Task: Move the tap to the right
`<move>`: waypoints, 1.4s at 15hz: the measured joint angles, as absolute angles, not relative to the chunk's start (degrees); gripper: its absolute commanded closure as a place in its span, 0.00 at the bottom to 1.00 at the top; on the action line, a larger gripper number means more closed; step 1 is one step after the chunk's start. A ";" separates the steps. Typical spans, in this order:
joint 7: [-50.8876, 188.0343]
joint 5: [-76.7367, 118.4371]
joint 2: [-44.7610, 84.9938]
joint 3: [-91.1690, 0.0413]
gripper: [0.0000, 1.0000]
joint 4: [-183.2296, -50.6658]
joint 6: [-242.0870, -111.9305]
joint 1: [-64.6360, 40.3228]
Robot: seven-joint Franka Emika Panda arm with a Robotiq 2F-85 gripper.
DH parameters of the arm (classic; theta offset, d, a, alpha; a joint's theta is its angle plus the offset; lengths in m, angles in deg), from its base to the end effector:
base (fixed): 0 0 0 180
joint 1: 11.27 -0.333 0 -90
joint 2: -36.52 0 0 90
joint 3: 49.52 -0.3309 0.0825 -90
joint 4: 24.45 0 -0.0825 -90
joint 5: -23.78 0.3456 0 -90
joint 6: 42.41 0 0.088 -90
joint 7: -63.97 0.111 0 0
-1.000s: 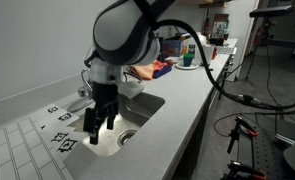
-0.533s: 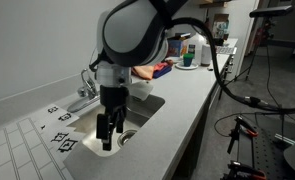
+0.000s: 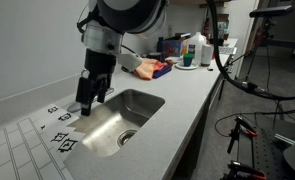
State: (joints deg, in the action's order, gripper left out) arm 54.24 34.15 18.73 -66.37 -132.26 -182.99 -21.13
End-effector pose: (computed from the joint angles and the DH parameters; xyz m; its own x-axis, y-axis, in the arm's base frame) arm 0.5617 0.2660 0.4119 0.8606 0.4234 0.2829 0.4828 -0.8551 -0.1891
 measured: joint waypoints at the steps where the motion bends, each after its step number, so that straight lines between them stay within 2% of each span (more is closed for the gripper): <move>1: 54.24 33.88 18.04 -65.95 0.00 -131.00 -184.34 -21.13; 13: 55.12 31.86 7.24 -64.62 0.00 -113.02 -188.58 -22.73; 21: 55.15 31.65 0.00 -63.84 0.00 -107.86 -188.58 -23.97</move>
